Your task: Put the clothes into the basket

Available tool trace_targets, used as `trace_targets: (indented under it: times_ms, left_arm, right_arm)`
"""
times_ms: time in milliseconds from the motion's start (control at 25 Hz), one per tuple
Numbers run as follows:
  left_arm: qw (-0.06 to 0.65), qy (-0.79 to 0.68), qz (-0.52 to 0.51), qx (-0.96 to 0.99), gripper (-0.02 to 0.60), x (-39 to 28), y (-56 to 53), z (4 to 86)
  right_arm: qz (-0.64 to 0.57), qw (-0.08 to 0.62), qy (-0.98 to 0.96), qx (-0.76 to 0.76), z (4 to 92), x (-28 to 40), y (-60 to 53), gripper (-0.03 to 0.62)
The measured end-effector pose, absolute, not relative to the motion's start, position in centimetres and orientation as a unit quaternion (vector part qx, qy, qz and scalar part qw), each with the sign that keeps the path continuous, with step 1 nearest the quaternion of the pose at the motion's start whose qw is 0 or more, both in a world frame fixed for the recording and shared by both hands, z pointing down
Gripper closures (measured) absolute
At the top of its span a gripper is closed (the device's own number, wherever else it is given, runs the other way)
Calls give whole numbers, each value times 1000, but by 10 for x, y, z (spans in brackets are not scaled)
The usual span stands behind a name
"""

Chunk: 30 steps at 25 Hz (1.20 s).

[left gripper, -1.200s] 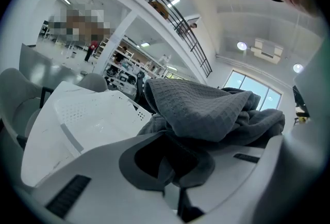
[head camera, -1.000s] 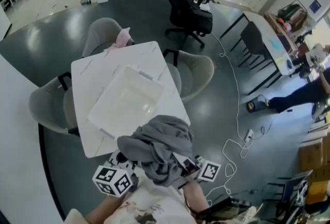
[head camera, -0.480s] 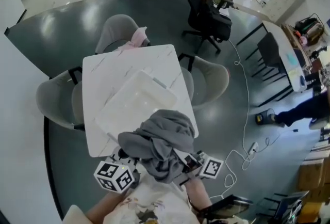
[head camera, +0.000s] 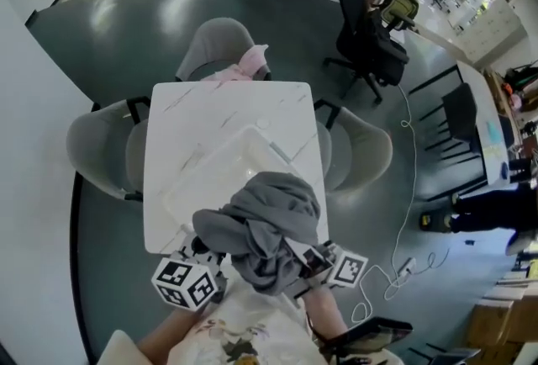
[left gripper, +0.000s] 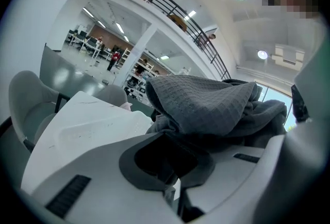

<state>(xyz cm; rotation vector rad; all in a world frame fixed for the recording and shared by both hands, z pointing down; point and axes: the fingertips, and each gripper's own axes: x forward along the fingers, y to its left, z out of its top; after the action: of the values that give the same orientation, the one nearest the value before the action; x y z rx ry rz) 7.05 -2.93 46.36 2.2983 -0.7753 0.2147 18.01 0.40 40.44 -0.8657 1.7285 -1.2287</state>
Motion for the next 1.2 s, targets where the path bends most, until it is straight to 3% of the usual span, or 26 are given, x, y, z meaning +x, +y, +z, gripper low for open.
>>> trace_targets:
  times_ms: [1200]
  left_arm:
    - [378,-390,116,832,571,59,-109,507]
  right_arm:
    - [-578,329,673,-323,484,183,-116,350]
